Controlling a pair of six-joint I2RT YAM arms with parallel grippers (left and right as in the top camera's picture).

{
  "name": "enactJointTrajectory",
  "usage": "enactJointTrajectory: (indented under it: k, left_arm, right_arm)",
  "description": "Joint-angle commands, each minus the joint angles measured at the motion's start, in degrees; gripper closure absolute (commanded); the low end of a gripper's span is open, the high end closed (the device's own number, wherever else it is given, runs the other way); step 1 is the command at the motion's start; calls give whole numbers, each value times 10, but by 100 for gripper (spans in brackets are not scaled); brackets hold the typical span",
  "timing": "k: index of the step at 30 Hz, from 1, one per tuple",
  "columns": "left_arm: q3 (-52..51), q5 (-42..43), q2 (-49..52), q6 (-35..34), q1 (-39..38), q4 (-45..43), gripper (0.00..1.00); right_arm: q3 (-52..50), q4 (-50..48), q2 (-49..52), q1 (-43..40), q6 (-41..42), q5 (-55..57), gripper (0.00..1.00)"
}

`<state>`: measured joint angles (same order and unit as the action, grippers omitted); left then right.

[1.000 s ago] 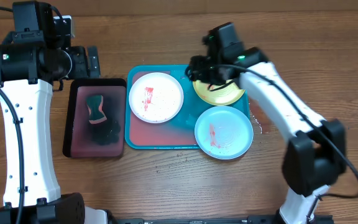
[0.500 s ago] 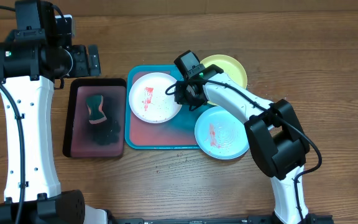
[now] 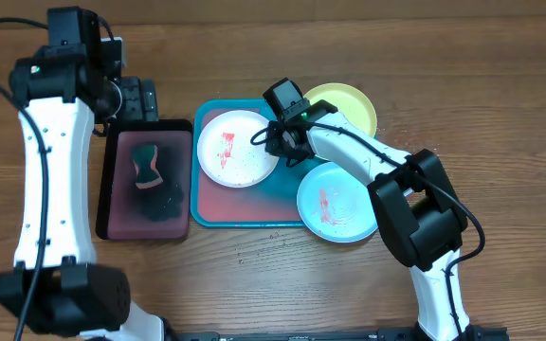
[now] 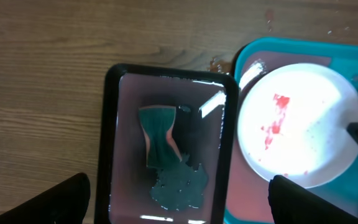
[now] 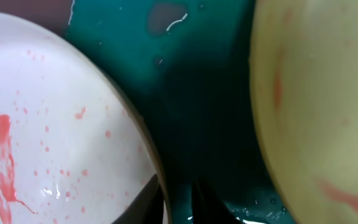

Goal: Clean dirty plates on tray and stack at the side
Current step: 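Lower the left gripper into the black tray and grasp the green sponge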

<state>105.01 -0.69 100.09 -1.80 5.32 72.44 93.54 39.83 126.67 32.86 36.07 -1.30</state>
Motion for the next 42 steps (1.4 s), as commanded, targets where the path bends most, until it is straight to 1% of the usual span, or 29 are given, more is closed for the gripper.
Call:
enactJointTrajectory:
  k: [1, 4, 8, 11, 13, 18, 20, 27, 30, 32, 39, 42]
  left_arm:
    - [-8, -8, 38, -10, 3, 0, 11]
    - [-8, -7, 73, -13, 3, 5, 15]
    - [-8, 1, 115, -25, 3, 23, 18]
    - [-8, 7, 148, -25, 3, 26, 23]
    - [-8, 7, 167, -25, 2, 28, 30]
    - [-8, 7, 213, -25, 2, 32, 55]
    - [-8, 2, 230, -25, 2, 36, 59]
    - [-8, 0, 246, -28, 18, 56, 56]
    - [-8, -38, 246, -56, 25, 70, 56]
    - [-8, -52, 246, -59, 28, 72, 55]
    - [-24, -53, 247, -55, 27, 27, 56]
    - [-47, -54, 247, -55, 27, 16, 60]
  right_arm:
    - [12, -2, 9, 5, 2, 2, 93]
    - [12, 3, 9, 8, 2, 2, 96]
    - [12, 5, 9, 9, -1, 4, 96]
    - [12, 5, 9, 9, -1, 6, 96]
    - [12, 5, 9, 9, -1, 11, 96]
    - [12, 5, 9, 9, -1, 17, 96]
    - [12, 5, 9, 9, -1, 17, 96]
    - [12, 4, 9, 9, -1, 19, 96]
    - [12, 4, 9, 9, -1, 19, 96]
    - [12, 4, 9, 9, -1, 19, 96]
    - [12, 3, 9, 9, -1, 19, 96]
    - [12, 3, 9, 9, -1, 22, 96]
